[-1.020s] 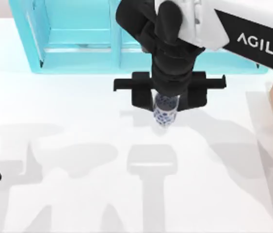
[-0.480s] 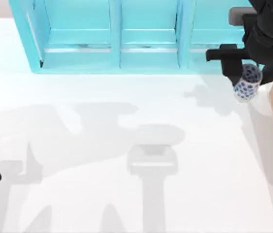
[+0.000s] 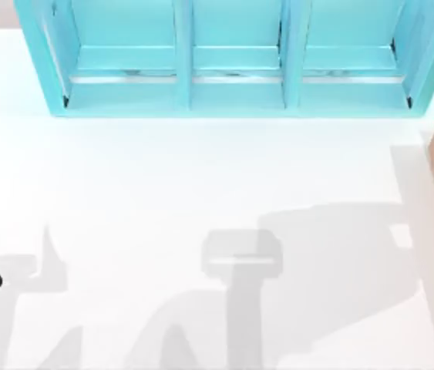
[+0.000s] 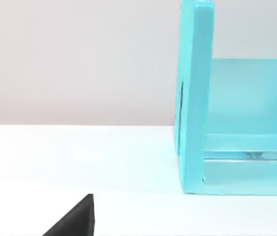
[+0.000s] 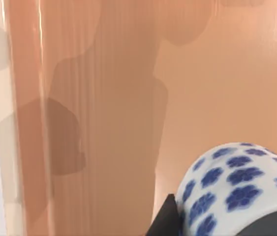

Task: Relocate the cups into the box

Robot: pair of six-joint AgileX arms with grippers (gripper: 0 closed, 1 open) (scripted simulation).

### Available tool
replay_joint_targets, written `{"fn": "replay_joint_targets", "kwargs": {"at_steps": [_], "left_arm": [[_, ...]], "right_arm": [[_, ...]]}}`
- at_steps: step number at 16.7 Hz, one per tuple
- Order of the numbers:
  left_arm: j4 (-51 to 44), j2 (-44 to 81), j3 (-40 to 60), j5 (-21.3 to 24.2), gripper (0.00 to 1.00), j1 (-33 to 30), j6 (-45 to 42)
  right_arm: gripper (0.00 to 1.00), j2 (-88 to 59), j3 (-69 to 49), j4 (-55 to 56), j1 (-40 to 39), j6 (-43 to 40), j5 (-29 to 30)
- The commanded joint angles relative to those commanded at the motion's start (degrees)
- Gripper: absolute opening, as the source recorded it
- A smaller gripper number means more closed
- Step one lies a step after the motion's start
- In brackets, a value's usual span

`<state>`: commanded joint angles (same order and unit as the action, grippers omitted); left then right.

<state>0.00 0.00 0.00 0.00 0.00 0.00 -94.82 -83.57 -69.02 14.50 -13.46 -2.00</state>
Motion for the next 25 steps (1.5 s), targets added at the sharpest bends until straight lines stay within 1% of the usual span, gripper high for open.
{"fn": "replay_joint_targets", "kwargs": {"at_steps": [2, 4, 10, 19, 24, 25], "left_arm": [[0.0, 0.0, 0.0, 0.0, 1.00, 0.0, 0.0], [0.0, 0.0, 0.0, 0.0, 1.00, 0.0, 0.0], [0.0, 0.0, 0.0, 0.0, 1.00, 0.0, 0.0], [0.0, 0.0, 0.0, 0.0, 1.00, 0.0, 0.0], [0.0, 0.0, 0.0, 0.0, 1.00, 0.0, 0.0], [0.0, 0.0, 0.0, 0.0, 1.00, 0.0, 0.0]], "right_arm": [[0.00, 2.7, 2.4, 0.3, 3.8, -3.8, -1.0], [0.00, 3.8, 3.4, 0.5, 5.2, -5.3, -1.4], [0.00, 3.4, 4.0, 1.3, 5.0, -5.0, -1.3], [0.00, 1.3, 14.4, 14.2, 4.6, -4.6, -1.3], [0.00, 1.0, 15.2, 15.1, 4.5, -4.5, -1.3], [0.08, 1.0, 15.2, 15.1, 4.5, -4.5, -1.3]]}}
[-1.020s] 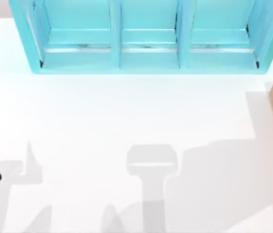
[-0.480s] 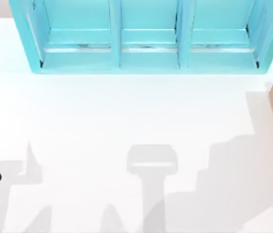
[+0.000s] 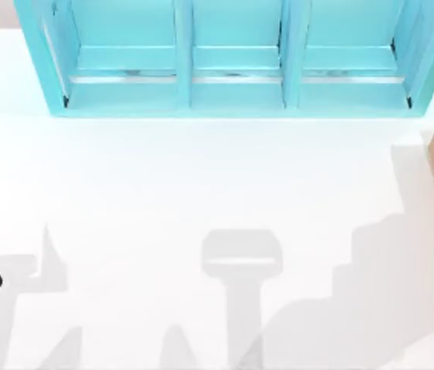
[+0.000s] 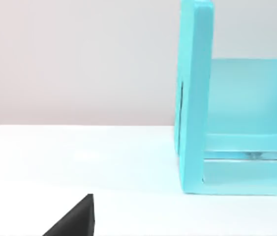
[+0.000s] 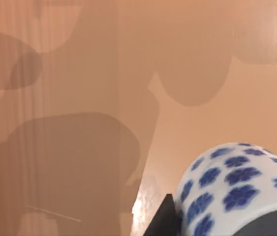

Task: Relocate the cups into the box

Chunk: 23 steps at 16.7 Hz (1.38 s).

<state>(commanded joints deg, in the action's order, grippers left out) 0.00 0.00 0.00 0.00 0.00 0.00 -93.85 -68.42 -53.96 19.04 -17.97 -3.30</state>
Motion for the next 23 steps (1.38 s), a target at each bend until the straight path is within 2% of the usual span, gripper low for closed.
{"fn": "replay_joint_targets", "kwargs": {"at_steps": [12, 23], "left_arm": [[0.0, 0.0, 0.0, 0.0, 1.00, 0.0, 0.0], [0.0, 0.0, 0.0, 0.0, 1.00, 0.0, 0.0]], "right_arm": [[0.98, 0.0, 0.0, 0.0, 0.0, 0.0, 0.0], [1.00, 0.0, -0.9, -0.9, 0.1, 0.0, 0.0]]}}
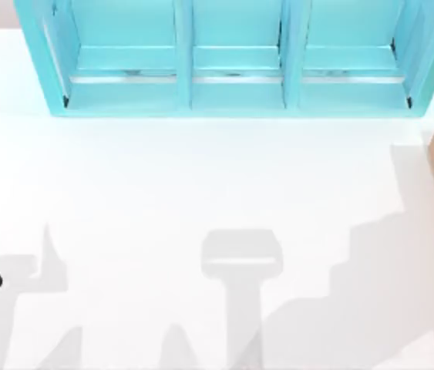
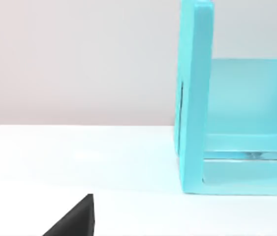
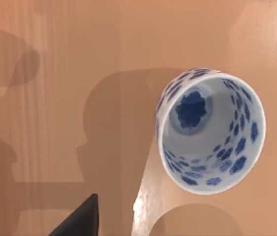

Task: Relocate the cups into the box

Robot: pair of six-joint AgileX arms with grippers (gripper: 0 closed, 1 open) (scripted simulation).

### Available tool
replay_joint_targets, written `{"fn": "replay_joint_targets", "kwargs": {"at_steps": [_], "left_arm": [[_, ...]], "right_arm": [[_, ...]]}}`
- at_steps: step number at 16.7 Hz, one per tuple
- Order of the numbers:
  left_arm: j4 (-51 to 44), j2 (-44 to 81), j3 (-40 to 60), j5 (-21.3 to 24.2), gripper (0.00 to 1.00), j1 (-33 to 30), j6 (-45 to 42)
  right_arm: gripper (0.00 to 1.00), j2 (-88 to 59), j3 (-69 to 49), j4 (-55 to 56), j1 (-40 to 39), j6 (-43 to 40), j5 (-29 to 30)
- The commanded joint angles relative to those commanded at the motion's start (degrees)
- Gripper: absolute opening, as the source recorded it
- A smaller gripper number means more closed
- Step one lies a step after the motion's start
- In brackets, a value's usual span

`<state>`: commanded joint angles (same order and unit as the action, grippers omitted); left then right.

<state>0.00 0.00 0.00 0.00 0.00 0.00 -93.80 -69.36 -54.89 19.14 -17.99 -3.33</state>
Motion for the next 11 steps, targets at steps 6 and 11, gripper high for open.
{"fn": "replay_joint_targets", "kwargs": {"at_steps": [6, 11], "left_arm": [[0.0, 0.0, 0.0, 0.0, 1.00, 0.0, 0.0], [0.0, 0.0, 0.0, 0.0, 1.00, 0.0, 0.0]], "right_arm": [[1.00, -0.3, -15.2, -15.2, 0.3, -0.2, -0.1], [1.00, 0.1, -21.7, -21.9, 0.3, -0.3, 0.0]]}}
